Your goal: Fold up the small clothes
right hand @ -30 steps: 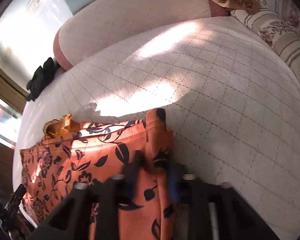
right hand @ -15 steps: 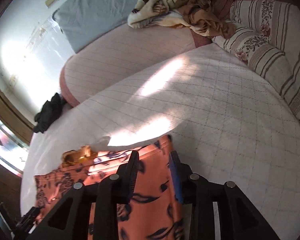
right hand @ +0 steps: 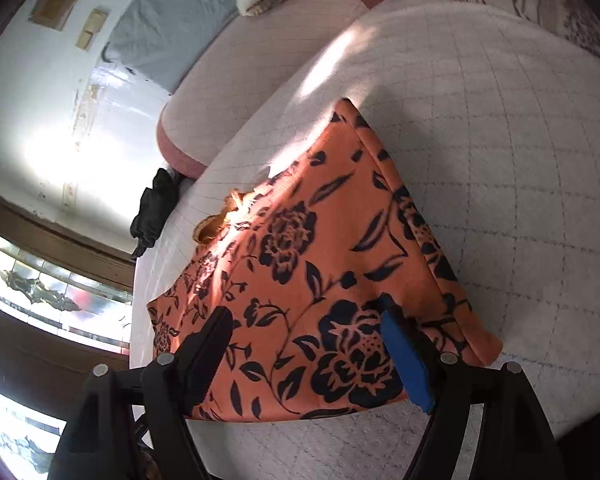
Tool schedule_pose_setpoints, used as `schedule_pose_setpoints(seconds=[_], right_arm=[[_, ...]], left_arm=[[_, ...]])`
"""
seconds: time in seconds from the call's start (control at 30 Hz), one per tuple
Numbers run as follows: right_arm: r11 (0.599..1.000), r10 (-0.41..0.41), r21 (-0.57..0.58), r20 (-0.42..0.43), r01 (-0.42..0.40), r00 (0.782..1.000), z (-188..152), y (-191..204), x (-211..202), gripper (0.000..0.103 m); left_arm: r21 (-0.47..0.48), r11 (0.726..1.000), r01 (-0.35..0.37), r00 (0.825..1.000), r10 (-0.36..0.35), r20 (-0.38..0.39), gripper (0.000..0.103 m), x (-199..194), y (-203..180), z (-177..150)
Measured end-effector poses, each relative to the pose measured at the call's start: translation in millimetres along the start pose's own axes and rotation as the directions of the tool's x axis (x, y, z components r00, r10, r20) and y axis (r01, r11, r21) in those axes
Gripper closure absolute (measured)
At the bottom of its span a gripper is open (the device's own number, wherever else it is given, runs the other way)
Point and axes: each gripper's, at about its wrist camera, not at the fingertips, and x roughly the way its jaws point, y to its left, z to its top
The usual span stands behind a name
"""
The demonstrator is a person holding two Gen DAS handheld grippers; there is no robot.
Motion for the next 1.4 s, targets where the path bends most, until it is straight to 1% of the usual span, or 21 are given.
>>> schedule_pose_setpoints(seconds=[0.07, 0.1, 0.13, 0.17, 0.2, 0.23, 0.27, 0.37, 0.47, 0.57, 0.67, 0.7, 0.8, 0.87, 0.9, 0.97, 1.03, 1.1, 1.2, 1.3, 1.4], right_arm=[[0.998, 0.037, -0.056, 0.009, -0.036, 0.999, 2.4, 11.4, -4.1, 0.023], [0.997, 0.037, -0.064, -0.002, -0.037, 0.999, 2.4, 11.5, 0.1, 0.022], [0.998, 0.024, -0.054, -0.025, -0.026, 0.999, 1.1, 6.7, 8.4, 0.021], [1.000, 0.000, -0.027, -0.067, -0.001, 0.998, -0.5, -3.8, 20.1, 0.021], [0.998, -0.048, 0.024, -0.117, 0.052, 0.992, -2.6, -17.9, 33.0, 0.025], [0.997, -0.033, 0.069, -0.110, 0.040, 0.993, -3.2, -24.4, 33.0, 0.026], [0.997, -0.013, 0.077, -0.087, 0.019, 0.996, -0.2, -21.7, 25.8, 0.026], [1.000, 0.005, 0.011, -0.052, -0.005, 0.999, 14.6, -1.4, 13.2, 0.025], [0.998, 0.046, -0.032, -0.071, -0.048, 0.996, 40.8, 9.6, 23.7, 0.024], [0.998, 0.063, -0.005, -0.107, -0.064, 0.992, 75.4, 3.9, 56.1, 0.024], [0.994, 0.098, 0.067, -0.157, -0.088, 0.983, 105.8, -10.1, 93.1, 0.024], [0.992, 0.103, 0.090, -0.150, -0.090, 0.983, 114.2, -16.2, 101.0, 0.024], [0.984, 0.124, 0.142, -0.114, -0.107, 0.986, 134.7, -33.7, 115.5, 0.024], [0.980, 0.105, 0.174, -0.071, -0.091, 0.992, 146.0, -45.7, 120.7, 0.024], [0.976, 0.110, 0.198, -0.063, -0.095, 0.992, 150.2, -51.9, 124.6, 0.024], [0.967, 0.133, 0.222, -0.036, -0.122, 0.990, 157.0, -59.3, 128.0, 0.024], [0.969, 0.116, 0.220, -0.013, -0.110, 0.993, 159.9, -58.0, 123.9, 0.024], [0.976, 0.076, 0.204, 0.022, -0.079, 0.997, 157.6, -51.1, 109.6, 0.024], [0.987, 0.073, 0.144, 0.039, -0.078, 0.997, 137.9, -31.1, 79.2, 0.024], [0.986, 0.133, 0.101, 0.016, -0.134, 0.991, 95.3, -11.4, 41.6, 0.024], [0.976, 0.202, 0.091, -0.037, -0.198, 0.979, 35.5, 2.2, 15.3, 0.023]], left_arm=[[0.030, 1.000, -0.001, 0.999, 0.000, 0.040, 0.046, -9.4, -3.1, 2.9], [0.045, 0.999, -0.011, 0.999, 0.009, 0.033, 0.046, -7.2, -4.9, 3.8], [0.062, 0.998, -0.034, 0.999, 0.034, 0.000, 0.046, 1.5, -5.6, 3.6], [0.074, 0.996, -0.056, 0.996, 0.061, -0.064, 0.046, 15.6, -4.5, 3.1], [0.068, 0.995, -0.069, 0.989, 0.077, -0.125, 0.046, 27.7, -1.2, 1.1], [0.033, 0.998, -0.050, 0.991, 0.053, -0.121, 0.045, 27.6, 4.0, 0.3], [0.017, 0.998, -0.055, 0.993, 0.057, -0.101, 0.044, 22.4, 6.3, 1.0], [0.058, 0.994, -0.089, 0.995, 0.091, -0.031, 0.044, 7.5, -3.0, 12.6], [0.082, 0.996, -0.041, 0.999, 0.040, 0.023, 0.041, 1.4, -18.5, 37.4], [0.112, 0.993, 0.027, 0.999, -0.031, 0.030, 0.040, 17.8, -35.5, 69.7], [0.056, 0.990, 0.131, 0.991, -0.132, 0.011, 0.040, 49.5, -39.3, 104.8], [0.032, 0.989, 0.141, 0.990, -0.142, 0.005, 0.040, 61.7, -38.3, 114.7], [-0.005, 0.997, 0.082, 0.996, -0.082, -0.025, 0.040, 100.8, -33.1, 135.9], [-0.022, 1.000, 0.017, 0.997, -0.019, -0.070, 0.040, 126.9, -23.9, 142.1], [-0.031, 0.999, 0.007, 0.996, -0.010, -0.090, 0.037, 138.6, -19.3, 145.3], [-0.072, 0.997, 0.017, 0.998, -0.021, -0.057, 0.036, 140.2, -12.1, 149.7], [-0.078, 0.996, -0.041, 0.999, 0.038, -0.037, 0.036, 133.7, -9.8, 154.5], [-0.105, 0.993, -0.053, 0.999, 0.053, -0.008, 0.036, 119.4, -5.2, 154.2], [-0.086, 0.996, -0.037, 0.998, 0.041, 0.039, 0.036, 87.0, -4.2, 143.2], [-0.049, 0.999, -0.016, 0.997, 0.020, 0.080, 0.036, 51.4, -9.6, 119.0], [-0.010, 1.000, -0.006, 0.997, 0.007, 0.077, 0.036, 23.4, -20.1, 90.8]])
